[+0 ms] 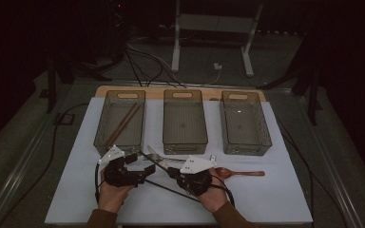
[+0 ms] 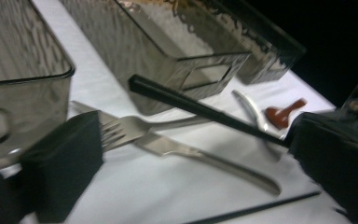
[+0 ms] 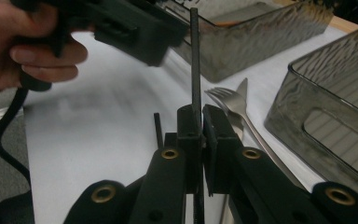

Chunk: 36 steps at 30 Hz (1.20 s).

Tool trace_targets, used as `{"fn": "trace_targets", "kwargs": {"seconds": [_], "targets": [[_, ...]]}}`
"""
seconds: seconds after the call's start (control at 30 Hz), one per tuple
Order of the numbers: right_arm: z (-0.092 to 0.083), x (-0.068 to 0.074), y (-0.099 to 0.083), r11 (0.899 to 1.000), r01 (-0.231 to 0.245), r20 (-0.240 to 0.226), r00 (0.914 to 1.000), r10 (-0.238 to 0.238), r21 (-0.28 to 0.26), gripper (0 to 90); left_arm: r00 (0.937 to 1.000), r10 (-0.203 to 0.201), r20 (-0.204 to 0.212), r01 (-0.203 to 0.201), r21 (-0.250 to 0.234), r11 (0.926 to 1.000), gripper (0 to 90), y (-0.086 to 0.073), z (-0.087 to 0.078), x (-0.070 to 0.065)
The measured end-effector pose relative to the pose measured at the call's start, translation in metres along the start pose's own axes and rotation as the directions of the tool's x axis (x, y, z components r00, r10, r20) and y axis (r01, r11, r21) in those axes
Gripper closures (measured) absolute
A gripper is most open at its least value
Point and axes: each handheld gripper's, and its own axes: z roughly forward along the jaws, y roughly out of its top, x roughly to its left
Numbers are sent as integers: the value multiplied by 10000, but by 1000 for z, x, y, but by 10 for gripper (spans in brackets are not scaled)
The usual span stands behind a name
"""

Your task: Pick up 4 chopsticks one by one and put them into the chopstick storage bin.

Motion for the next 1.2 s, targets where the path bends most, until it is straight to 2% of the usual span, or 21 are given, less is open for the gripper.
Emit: {"fn": "trace_targets", "kwargs": {"seconds": [0.07,0.1,0.17,0.23,0.37,0.57,0.67,0.83,0.93,1.17,1.2], "targets": [[0,1,0,10000,-6,4,10000,6,-57,867,9995,-242,197,244,-99,9997,100,1,2,-1],[1,1,1,9999,-1,17,10000,2,-111,867,9992,-354,177,357,-196,9992,156,1,3,-2],[1,2,1,9997,1,22,10000,-1,-231,867,9968,-612,508,627,-294,9976,234,1,4,-1],[0,2,1,9994,-33,28,10000,34,-335,867,9938,-693,872,732,-424,9964,366,2,6,-2],[0,4,2,9982,39,64,10000,-35,-597,867,9898,-698,1238,756,-426,9962,496,4,11,-8],[-3,4,4,9950,83,142,9999,-69,-999,867,9844,-468,1697,553,-459,9974,591,14,17,-20],[-5,3,5,9930,54,218,9998,-28,-1184,867,9827,-343,1820,429,-430,9982,621,21,19,-25],[-7,1,4,9915,-52,179,9998,76,-1302,866,9819,-263,1877,344,-402,9986,726,25,18,-27],[-6,1,3,9915,-67,148,9999,87,-1301,866,9804,-344,1939,419,-347,9985,800,24,18,-25],[-2,2,2,9922,-116,-5,9999,116,-1238,861,9666,-788,2438,862,-199,9961,859,23,18,-22],[-2,1,2,9920,-125,-36,9999,122,-1257,857,9713,-745,2261,805,-174,9966,863,24,17,-21]]}}
